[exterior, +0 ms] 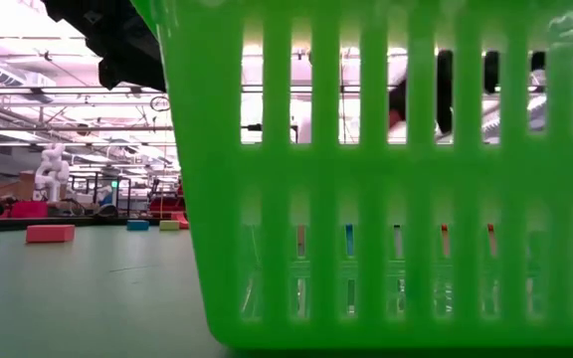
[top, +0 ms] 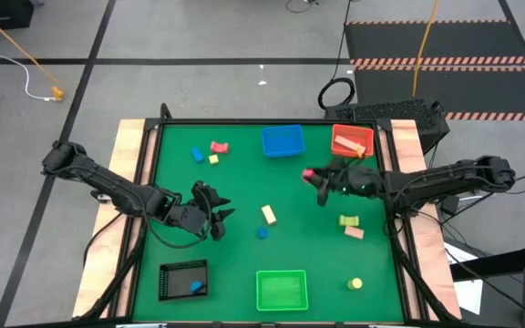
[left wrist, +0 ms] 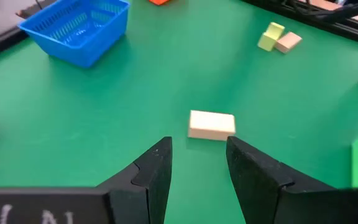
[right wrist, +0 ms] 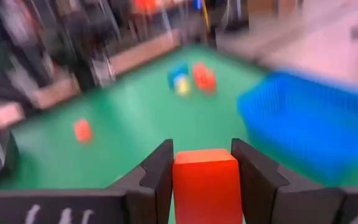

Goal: Sort & place blocks by color
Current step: Put the pink block into the blue bin

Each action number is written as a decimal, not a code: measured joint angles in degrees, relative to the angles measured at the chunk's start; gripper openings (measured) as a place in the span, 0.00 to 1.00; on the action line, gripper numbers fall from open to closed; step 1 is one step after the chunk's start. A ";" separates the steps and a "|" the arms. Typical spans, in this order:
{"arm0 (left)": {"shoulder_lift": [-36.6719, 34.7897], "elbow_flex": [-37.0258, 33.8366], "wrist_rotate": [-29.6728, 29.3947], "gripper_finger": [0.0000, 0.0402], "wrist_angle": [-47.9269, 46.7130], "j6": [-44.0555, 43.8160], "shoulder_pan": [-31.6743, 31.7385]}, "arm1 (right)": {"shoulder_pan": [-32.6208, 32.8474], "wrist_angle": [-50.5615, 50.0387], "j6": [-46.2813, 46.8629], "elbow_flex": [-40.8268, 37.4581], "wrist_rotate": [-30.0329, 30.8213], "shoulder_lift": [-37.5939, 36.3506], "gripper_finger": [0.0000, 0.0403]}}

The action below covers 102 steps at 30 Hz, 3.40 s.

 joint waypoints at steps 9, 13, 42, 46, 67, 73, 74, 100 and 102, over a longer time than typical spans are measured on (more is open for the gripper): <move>0.00 0.00 -0.79 0.38 0.25 4.08 3.22 | -6.59 26.04 1.75 0.13 -0.01 12.97 0.29; 0.00 0.00 -1.41 0.38 0.45 4.04 4.23 | -9.78 28.88 5.05 2.06 -0.01 19.79 0.29; -0.01 0.00 -1.43 0.38 0.61 3.88 9.02 | -23.95 23.84 2.45 14.91 -6.54 41.05 0.36; 0.00 0.00 -1.43 0.38 -0.64 3.73 9.90 | -24.03 23.89 1.99 14.91 -6.54 41.04 0.44; -0.02 -0.27 20.09 0.38 -27.68 -9.04 -2.17 | -14.51 18.58 -6.92 14.88 -18.01 28.58 0.64; -0.02 -6.32 18.91 0.38 -26.24 -18.64 -6.82 | -4.91 17.77 -16.41 14.88 -11.80 24.80 0.66; -0.02 -7.84 18.72 0.38 -24.91 -19.48 -7.03 | -3.69 17.72 -17.42 14.88 -10.32 24.59 0.66; 0.00 -21.40 11.57 0.38 -0.29 -3.85 -6.74 | 0.95 11.68 -16.84 14.84 -4.57 24.36 0.70; 0.00 -21.42 11.57 0.38 0.67 -1.74 -6.74 | 0.95 11.58 -16.84 14.84 -4.57 24.36 0.70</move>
